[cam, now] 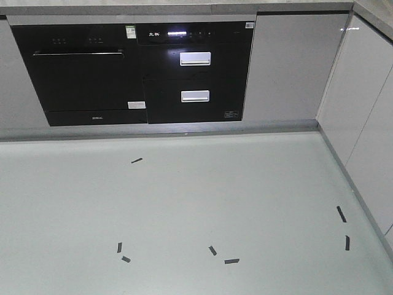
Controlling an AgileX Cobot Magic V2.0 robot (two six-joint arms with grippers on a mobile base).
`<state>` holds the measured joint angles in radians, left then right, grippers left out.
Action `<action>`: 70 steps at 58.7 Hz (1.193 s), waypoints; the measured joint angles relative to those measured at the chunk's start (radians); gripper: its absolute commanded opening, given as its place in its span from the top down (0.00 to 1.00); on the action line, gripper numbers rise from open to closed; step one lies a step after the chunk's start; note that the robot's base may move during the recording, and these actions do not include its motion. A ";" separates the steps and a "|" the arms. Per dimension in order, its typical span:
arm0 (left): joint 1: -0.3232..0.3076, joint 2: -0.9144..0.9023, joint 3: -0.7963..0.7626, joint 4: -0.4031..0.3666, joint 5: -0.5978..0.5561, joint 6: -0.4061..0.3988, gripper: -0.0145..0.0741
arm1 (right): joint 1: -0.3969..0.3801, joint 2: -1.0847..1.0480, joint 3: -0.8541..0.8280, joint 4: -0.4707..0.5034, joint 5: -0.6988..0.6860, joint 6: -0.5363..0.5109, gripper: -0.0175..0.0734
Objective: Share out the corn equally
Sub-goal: 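Drive the base toward the counter with the pot and plates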
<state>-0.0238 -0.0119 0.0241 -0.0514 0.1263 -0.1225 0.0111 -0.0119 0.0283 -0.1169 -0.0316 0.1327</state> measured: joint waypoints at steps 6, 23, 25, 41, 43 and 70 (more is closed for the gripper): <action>0.000 0.000 0.000 0.000 0.000 0.000 0.84 | 0.000 0.000 0.000 0.000 0.000 0.000 0.81; 0.000 0.000 0.000 0.000 0.000 0.000 0.84 | 0.000 0.000 0.000 0.000 0.000 0.000 0.81; 0.000 0.000 0.000 0.000 0.000 0.000 0.84 | 0.000 0.000 0.000 0.000 0.000 0.000 0.81; 0.000 0.000 0.000 0.000 0.000 0.000 0.84 | 0.000 0.000 0.000 0.000 0.000 0.001 0.81; 0.000 0.000 0.000 0.000 0.000 0.000 0.84 | 0.000 0.000 0.000 0.000 0.000 0.001 0.81; 0.000 0.000 0.000 0.000 0.000 0.000 0.84 | 0.000 0.000 0.000 0.000 0.000 0.001 0.81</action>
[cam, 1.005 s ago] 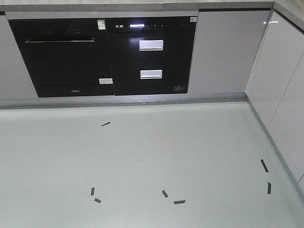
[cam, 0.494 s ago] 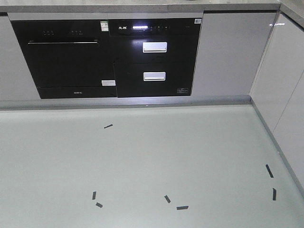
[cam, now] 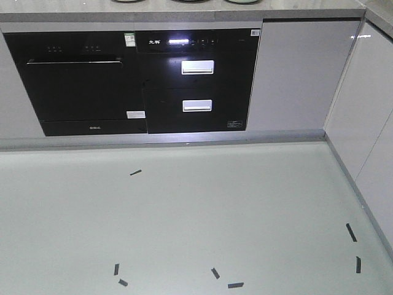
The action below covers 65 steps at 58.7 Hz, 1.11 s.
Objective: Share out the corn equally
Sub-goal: 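Drive the base toward the counter with the pot and plates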
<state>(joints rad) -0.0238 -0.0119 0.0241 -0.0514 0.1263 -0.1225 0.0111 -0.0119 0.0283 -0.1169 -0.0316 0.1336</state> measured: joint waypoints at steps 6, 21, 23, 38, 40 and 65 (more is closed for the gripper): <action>0.000 0.000 0.000 0.000 0.000 0.000 0.84 | 0.000 0.000 0.000 0.000 0.000 0.000 0.81; 0.000 0.000 0.000 0.000 0.000 0.000 0.84 | 0.000 0.000 0.000 0.000 0.000 0.000 0.81; 0.000 0.000 0.000 0.000 0.000 0.000 0.84 | 0.000 0.000 0.000 0.000 0.000 0.000 0.81; 0.000 0.000 0.000 0.000 0.000 0.000 0.84 | 0.000 0.000 0.000 0.000 0.000 0.000 0.81; 0.000 0.000 0.000 0.000 0.000 0.000 0.84 | 0.000 0.000 0.000 0.000 0.001 0.000 0.81; 0.000 0.000 0.000 0.000 0.000 0.000 0.84 | 0.000 0.000 0.000 0.000 0.001 0.000 0.81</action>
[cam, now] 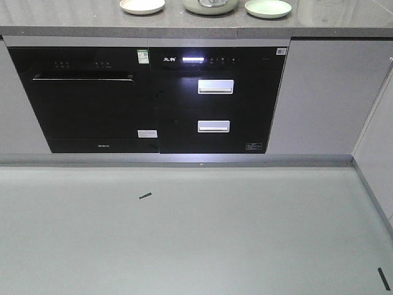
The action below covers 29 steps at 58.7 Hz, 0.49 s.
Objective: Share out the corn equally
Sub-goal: 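Drive the base toward the counter with the pot and plates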
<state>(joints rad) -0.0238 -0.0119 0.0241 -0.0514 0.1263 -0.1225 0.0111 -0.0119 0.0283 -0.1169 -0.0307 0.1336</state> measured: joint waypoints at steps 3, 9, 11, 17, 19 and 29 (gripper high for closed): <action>0.000 0.000 0.000 0.000 0.000 0.000 0.84 | 0.000 0.000 0.000 0.000 0.000 0.000 0.81; 0.000 0.000 0.000 0.000 0.000 0.000 0.84 | 0.000 0.000 0.000 0.000 0.000 0.000 0.81; 0.000 0.000 0.000 0.000 0.000 0.000 0.84 | 0.000 0.000 0.000 0.000 0.000 0.000 0.81; 0.000 0.000 0.000 0.000 0.000 0.000 0.84 | 0.000 0.000 0.000 0.000 0.000 0.000 0.81; 0.000 0.000 0.000 0.000 0.000 0.000 0.84 | 0.000 0.000 0.000 0.000 0.000 0.000 0.81; 0.000 0.000 0.000 0.000 0.000 0.000 0.84 | 0.000 0.000 0.000 0.000 0.000 0.000 0.81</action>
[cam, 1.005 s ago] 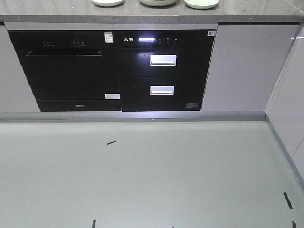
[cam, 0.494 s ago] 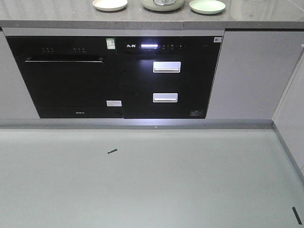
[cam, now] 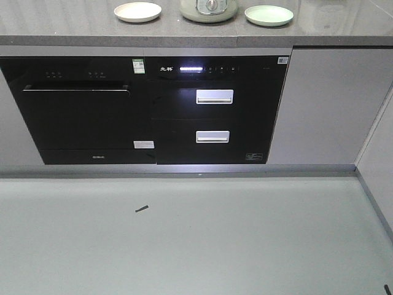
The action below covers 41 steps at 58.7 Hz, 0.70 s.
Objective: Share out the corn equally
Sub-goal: 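Drive the base toward the counter with the pot and plates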
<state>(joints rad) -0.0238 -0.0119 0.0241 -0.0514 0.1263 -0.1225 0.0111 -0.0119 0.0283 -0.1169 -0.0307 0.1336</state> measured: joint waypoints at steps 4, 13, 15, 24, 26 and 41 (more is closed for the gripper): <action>0.000 0.000 0.000 0.000 0.000 0.000 0.84 | 0.000 0.000 0.000 0.000 0.000 0.000 0.81; 0.000 0.000 0.000 0.000 0.000 0.000 0.84 | 0.000 0.000 0.000 0.000 0.000 0.000 0.81; 0.000 0.000 0.000 0.000 0.000 0.000 0.84 | 0.000 0.000 0.000 0.000 0.000 0.000 0.81; 0.000 0.000 0.000 0.000 0.000 0.000 0.84 | 0.000 0.000 0.000 0.000 0.000 0.000 0.81; 0.000 0.000 0.000 0.000 0.000 0.000 0.84 | 0.000 0.000 0.000 0.000 0.000 0.000 0.81; 0.000 0.000 0.000 0.000 0.000 0.000 0.84 | 0.000 0.000 0.000 0.000 0.000 0.000 0.81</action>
<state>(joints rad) -0.0238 -0.0119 0.0241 -0.0514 0.1263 -0.1225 0.0111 -0.0119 0.0283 -0.1169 -0.0307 0.1336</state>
